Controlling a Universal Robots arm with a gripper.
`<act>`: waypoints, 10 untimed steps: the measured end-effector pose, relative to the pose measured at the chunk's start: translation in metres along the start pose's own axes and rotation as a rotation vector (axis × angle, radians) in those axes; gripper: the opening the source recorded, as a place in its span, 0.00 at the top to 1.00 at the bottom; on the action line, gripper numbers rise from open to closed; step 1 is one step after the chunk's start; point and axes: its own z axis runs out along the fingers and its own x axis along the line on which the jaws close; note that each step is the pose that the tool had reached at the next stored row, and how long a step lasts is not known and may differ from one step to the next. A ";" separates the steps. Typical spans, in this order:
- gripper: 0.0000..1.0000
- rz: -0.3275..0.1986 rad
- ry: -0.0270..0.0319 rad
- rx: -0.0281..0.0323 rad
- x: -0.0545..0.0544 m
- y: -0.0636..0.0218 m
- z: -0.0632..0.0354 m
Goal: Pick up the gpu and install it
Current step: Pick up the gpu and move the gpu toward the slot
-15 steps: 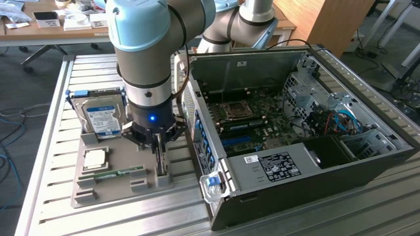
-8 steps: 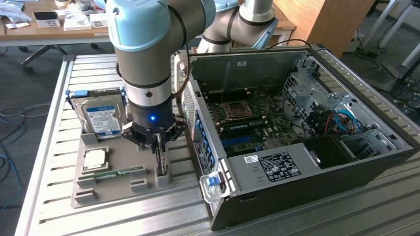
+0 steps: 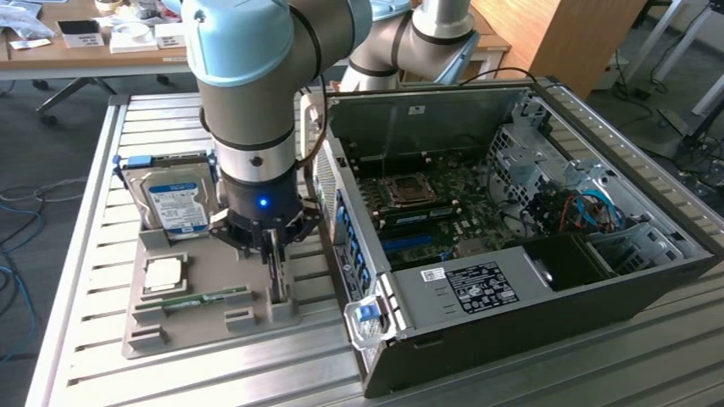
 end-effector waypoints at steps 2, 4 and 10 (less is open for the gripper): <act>0.73 0.000 -0.0001 0.0000 0.000 0.0002 -0.0056; 0.73 0.000 0.0000 0.0000 0.000 0.0006 -0.0123; 0.73 0.000 0.0000 0.0001 -0.001 0.0015 -0.0338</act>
